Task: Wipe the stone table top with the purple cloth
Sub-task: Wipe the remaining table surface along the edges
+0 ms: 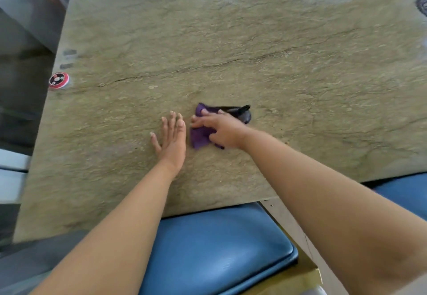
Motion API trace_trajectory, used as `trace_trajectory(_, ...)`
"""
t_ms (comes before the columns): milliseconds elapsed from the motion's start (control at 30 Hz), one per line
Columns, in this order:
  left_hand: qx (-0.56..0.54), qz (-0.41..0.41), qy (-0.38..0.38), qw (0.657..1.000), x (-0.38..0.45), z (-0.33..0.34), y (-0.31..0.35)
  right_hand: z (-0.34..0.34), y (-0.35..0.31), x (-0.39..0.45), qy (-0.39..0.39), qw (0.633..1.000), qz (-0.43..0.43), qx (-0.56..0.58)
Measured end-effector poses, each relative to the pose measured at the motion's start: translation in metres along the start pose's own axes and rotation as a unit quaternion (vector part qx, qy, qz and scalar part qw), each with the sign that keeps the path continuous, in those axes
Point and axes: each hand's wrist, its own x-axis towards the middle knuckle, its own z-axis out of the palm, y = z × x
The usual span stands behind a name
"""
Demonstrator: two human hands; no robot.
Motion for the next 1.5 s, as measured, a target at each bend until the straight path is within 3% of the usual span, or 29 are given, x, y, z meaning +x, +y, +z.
trace_trajectory(133,-0.124,0.009,0.013,0.992,-0.001,-0.009,-0.004,0.042,-0.033,-0.034,-0.112,0.990,-0.087,0.021)
trace_trajectory(233,-0.139,0.011,0.022,0.990,-0.001,-0.006,0.003,0.052,-0.028,-0.067,-0.174,0.978,-0.112,0.040)
trace_trajectory(300,-0.086,-0.002,0.046,0.995,0.001,0.001,0.012,0.043,-0.018,-0.080,-0.175,0.978,-0.108,0.037)
trace_trajectory(367,-0.013,-0.015,0.066,0.998,0.003,0.009,0.021,0.026,-0.004,-0.082,-0.139,0.986,-0.088,0.023)
trace_trajectory(467,-0.029,0.031,0.028,0.999,-0.001,0.020,0.039,0.001,0.011,-0.077,-0.063,0.997,-0.020,0.031)
trace_trajectory(533,-0.048,0.079,0.013,0.996,-0.006,0.027,0.049,-0.011,0.015,-0.076,-0.066,0.996,0.007,0.062)
trace_trajectory(600,-0.068,0.115,0.027,0.991,-0.009,0.028,0.060,-0.023,0.019,-0.082,-0.079,0.986,0.025,0.142)
trace_trajectory(667,-0.039,0.199,0.034,0.979,-0.010,0.025,0.069,-0.038,0.027,-0.099,-0.001,0.961,0.073,0.267)
trace_trajectory(700,-0.004,0.262,0.016,0.965,-0.012,0.024,0.073,-0.045,0.035,-0.108,0.080,0.942,0.112,0.306)
trace_trajectory(767,0.082,0.397,-0.073,0.911,-0.015,0.028,0.078,-0.055,0.063,-0.126,0.241,0.921,0.212,0.220)
trace_trajectory(833,0.175,0.481,-0.150,0.846,-0.019,0.039,0.073,-0.055,0.091,-0.144,0.259,0.907,0.324,0.076)
trace_trajectory(900,0.210,0.478,-0.143,0.841,-0.017,0.049,0.062,-0.045,0.111,-0.156,0.214,0.900,0.378,0.029)
trace_trajectory(1067,0.186,0.312,-0.012,0.932,0.023,0.057,0.067,-0.025,0.135,-0.161,0.189,0.916,0.353,-0.023)
trace_trajectory(1200,0.177,0.234,0.016,0.956,0.046,0.071,0.089,-0.023,0.139,-0.159,0.195,0.913,0.358,-0.035)
trace_trajectory(1300,0.168,0.286,-0.033,0.943,0.030,0.078,0.100,-0.025,0.137,-0.160,0.199,0.914,0.352,-0.026)
trace_trajectory(1433,0.203,0.417,-0.122,0.877,-0.027,0.085,0.089,-0.035,0.130,-0.167,0.193,0.922,0.336,0.012)
trace_trajectory(1500,0.186,0.448,-0.155,0.861,-0.040,0.082,0.075,-0.042,0.127,-0.172,0.198,0.924,0.323,0.051)
